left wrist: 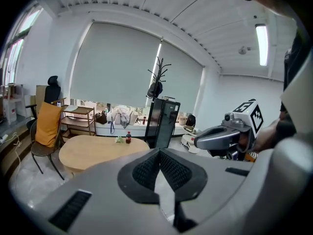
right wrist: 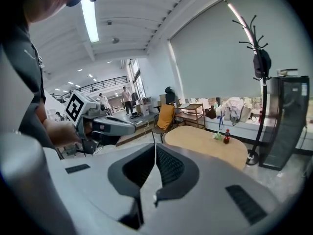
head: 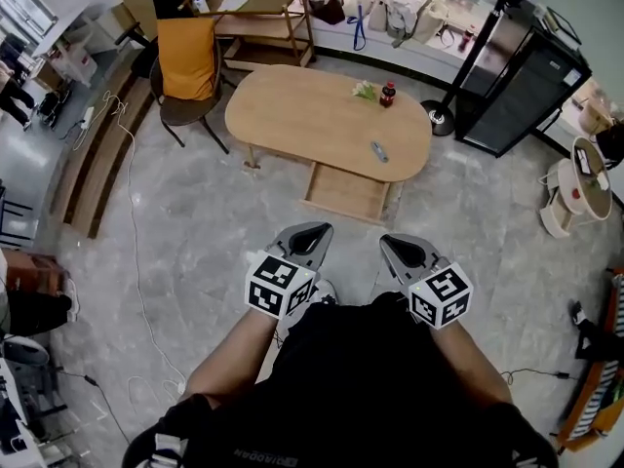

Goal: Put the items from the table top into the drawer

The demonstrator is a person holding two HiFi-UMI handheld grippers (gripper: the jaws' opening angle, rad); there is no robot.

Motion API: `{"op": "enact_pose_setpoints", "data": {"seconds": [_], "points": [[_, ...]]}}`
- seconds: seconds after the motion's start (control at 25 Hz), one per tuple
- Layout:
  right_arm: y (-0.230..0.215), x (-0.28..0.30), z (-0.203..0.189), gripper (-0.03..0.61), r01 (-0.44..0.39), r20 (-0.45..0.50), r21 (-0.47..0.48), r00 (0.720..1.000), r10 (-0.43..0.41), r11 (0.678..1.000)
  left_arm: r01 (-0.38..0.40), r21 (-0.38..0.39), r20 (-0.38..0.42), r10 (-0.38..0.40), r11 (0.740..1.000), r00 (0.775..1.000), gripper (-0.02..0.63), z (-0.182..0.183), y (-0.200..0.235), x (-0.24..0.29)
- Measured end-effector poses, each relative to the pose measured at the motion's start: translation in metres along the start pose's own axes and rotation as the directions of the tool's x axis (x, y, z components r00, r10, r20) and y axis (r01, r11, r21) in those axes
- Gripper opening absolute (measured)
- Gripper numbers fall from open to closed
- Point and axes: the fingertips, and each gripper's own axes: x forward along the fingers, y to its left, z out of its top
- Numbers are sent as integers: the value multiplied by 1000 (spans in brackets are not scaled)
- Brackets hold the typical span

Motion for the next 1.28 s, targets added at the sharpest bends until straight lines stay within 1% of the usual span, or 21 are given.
{"op": "enact_pose_setpoints", "data": {"seconds": [0.08, 0.24, 0.44, 0.56, 0.72, 0.88, 0.96, 1.12, 1.2, 1.28], "points": [[1, 14, 2, 5, 7, -8, 16, 1000, -7, 1000, 5, -9, -19, -5, 1000, 1000, 2, -7, 16, 0], [3, 38, 2, 5, 5, -49, 26, 999, -4, 1000, 19, -55, -47, -22, 998, 999, 2, -21, 36, -3], [-6, 63, 7, 5, -1, -78, 55, 997, 5, 998, 24, -60, -88, -30, 998, 996, 2, -31, 57, 9], [-18, 75, 8, 5, -2, -86, 62, 996, 8, 998, 26, -77, -89, -32, 997, 995, 2, -30, 66, 20], [-43, 96, 5, 5, 15, -106, 98, 994, -5, 995, 38, -61, -128, -46, 997, 991, 2, -30, 74, 32], [-84, 124, 2, 5, 38, -132, 123, 991, -22, 992, 19, -44, -181, -27, 999, 983, 2, -26, 99, 51], [-112, 138, 1, 5, 52, -147, 97, 988, -38, 994, 8, -39, -199, -15, 999, 980, 2, -20, 114, 71], [-180, 168, -18, 5, 83, -220, -4, 972, -82, 997, -23, -28, -260, 15, 999, 965, 2, -19, 148, 125], [-216, 184, -35, 5, 98, -263, -21, 959, -100, 995, -37, -27, -293, 28, 999, 956, 2, -20, 164, 152], [-251, 202, -53, 5, 112, -307, -6, 946, -108, 994, -49, -28, -324, 37, 998, 945, 2, -20, 179, 176]]}}
